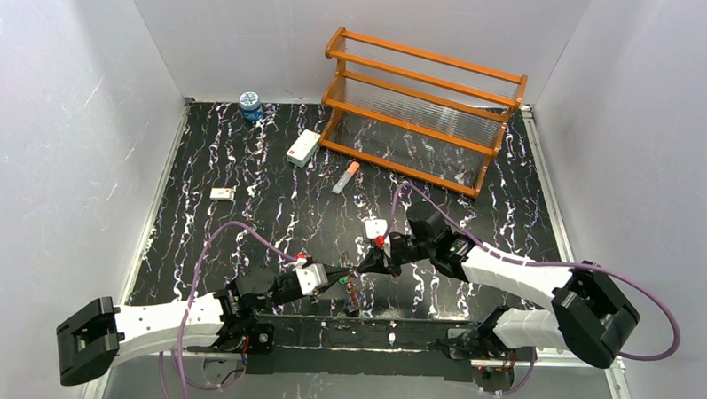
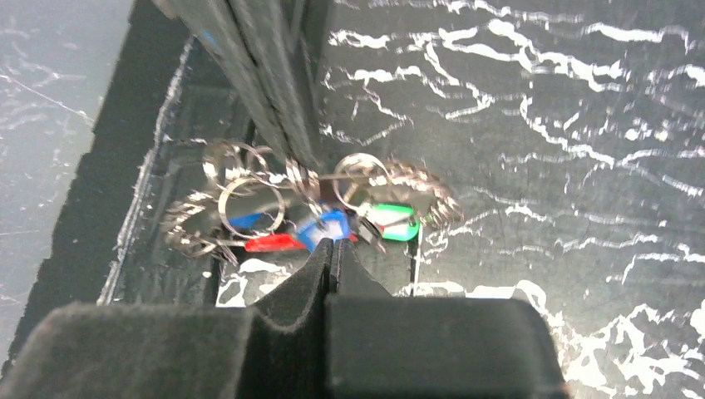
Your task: Put the keys on the keyring
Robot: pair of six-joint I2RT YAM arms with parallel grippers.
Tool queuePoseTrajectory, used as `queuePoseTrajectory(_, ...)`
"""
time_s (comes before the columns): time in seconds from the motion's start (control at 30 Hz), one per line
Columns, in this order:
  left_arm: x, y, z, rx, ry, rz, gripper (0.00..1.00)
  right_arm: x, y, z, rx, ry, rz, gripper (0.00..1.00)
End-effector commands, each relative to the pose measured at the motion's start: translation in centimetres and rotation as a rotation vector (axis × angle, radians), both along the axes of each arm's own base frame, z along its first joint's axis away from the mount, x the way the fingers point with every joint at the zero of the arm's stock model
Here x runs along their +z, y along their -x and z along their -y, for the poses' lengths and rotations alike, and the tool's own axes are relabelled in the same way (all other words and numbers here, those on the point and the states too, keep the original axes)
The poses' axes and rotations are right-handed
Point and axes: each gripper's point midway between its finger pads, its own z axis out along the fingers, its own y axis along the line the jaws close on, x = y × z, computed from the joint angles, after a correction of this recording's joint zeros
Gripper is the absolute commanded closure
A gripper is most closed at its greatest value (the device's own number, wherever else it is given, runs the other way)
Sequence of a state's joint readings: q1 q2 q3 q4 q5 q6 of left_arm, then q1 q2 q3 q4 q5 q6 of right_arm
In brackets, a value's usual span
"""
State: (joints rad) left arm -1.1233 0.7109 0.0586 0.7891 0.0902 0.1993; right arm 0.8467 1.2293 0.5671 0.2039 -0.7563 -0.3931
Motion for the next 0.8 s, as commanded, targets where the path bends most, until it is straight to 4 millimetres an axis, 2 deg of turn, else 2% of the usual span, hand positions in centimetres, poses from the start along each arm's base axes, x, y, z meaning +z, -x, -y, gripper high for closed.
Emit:
queuePoseTrajectory(0.0, 2.8, -0.2, 0.3, 0.004, 0.082, 0.045, 1.00, -1.2, -0.8, 0.0, -0.021, 0.061, -0.004, 0.99)
queuePoseTrajectory(0.13, 2.6, -0.3, 0.2, 0.006, 0.078, 0.044, 1.00, -0.5, -1.0, -0.2, -0.019, 0.040, 0.011, 0.99)
queuePoseTrajectory(0.17, 2.6, -0.3, 0.2, 0.007, 0.078, 0.044, 1.00, 0.2, -1.0, -0.2, -0.018, 0.016, 0.030, 0.97)
queuePoseTrajectory(0.27, 2.6, -0.3, 0.2, 0.008, 0.077, 0.042, 1.00, 2.0, -0.8, -0.2, -0.021, -0.055, 0.079, 0.73)
queuePoseTrajectory(0.33, 2.5, -0.3, 0.3, 0.008, 0.077, 0.040, 1.00, 3.1, -0.7, 0.0, -0.025, -0.104, 0.112, 0.61)
queuePoseTrajectory(0.47, 2.5, -0.3, 0.3, 0.006, 0.075, 0.041, 1.00, 4.8, 0.0, 0.2, -0.012, -0.186, 0.154, 0.50)
queuePoseTrajectory(0.57, 2.6, -0.2, 0.3, 0.004, 0.077, 0.041, 1.00, 5.5, 0.6, -0.1, 0.023, -0.224, 0.147, 0.52)
queuePoseTrajectory(0.67, 2.7, -0.3, 0.3, 0.004, 0.078, 0.042, 1.00, 5.2, 1.0, -0.5, 0.066, -0.221, 0.112, 0.60)
queuePoseTrajectory(0.77, 2.8, -0.2, 0.4, 0.002, 0.079, 0.043, 1.00, 4.8, 0.9, -1.0, 0.081, -0.215, 0.095, 0.61)
